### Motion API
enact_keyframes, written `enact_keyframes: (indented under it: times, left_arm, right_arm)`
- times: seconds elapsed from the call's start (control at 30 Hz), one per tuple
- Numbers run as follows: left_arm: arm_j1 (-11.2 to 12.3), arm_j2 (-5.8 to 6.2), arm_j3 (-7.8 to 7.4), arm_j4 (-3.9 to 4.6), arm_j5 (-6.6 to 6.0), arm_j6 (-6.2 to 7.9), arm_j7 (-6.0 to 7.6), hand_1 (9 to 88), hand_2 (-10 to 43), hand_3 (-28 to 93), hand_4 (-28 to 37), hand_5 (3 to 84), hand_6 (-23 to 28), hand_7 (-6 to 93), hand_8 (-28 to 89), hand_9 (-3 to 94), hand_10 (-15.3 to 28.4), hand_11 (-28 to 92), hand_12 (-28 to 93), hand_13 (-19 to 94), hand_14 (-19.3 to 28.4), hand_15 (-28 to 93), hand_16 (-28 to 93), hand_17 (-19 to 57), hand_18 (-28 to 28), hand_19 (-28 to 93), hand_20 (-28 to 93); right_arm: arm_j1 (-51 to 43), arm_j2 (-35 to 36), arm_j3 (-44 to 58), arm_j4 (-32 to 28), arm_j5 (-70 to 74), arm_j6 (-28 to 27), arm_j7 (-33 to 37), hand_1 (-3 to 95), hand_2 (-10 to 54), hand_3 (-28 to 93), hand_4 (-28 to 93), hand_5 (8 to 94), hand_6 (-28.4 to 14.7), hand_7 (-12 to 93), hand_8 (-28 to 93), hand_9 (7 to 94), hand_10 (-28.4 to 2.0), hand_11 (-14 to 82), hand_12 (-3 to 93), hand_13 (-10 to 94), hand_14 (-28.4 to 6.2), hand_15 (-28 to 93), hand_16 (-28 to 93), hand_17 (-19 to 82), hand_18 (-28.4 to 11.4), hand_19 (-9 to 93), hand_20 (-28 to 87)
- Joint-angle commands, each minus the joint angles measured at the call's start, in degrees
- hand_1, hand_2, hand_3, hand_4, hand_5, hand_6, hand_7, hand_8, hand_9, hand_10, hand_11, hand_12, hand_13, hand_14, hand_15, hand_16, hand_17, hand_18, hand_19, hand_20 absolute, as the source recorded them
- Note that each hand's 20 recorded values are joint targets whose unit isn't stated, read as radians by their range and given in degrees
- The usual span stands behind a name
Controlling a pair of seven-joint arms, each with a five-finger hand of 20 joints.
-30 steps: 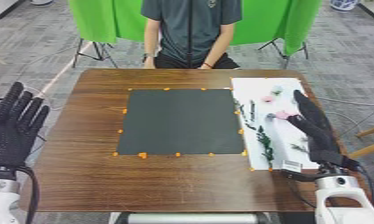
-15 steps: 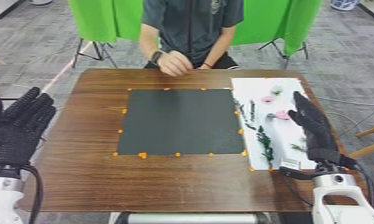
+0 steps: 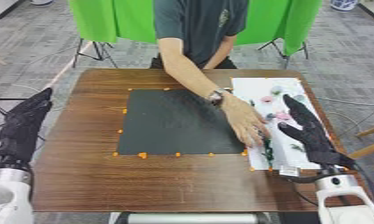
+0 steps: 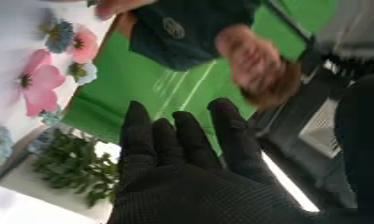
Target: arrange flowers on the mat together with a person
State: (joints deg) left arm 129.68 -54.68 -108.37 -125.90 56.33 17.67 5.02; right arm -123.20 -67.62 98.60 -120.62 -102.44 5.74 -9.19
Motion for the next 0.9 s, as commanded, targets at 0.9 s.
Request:
enact_keyframes:
  times: [0.9]
  left_arm:
    - [5.69, -4.50, -1.11, -1.04, -55.00, -4.60, 17.11, 27.8, 6.2, 67, -28.3, 10.2, 5.3, 19.8, -24, 22.3, 10.8, 13, 0, 14, 5.5, 6, -9, -2.3, 5.4, 12, 7]
  right_arm:
    - [-3.97, 2.99, 0.48, -4.65, -19.58, 8.28, 21.75, 23.4, -2.8, 77, -27, 32.9, -10.2, 13, -13, 23.8, -16.9, 9.3, 5.1, 11, -11.5, 25, -20, 8, -8.4, 34, -9]
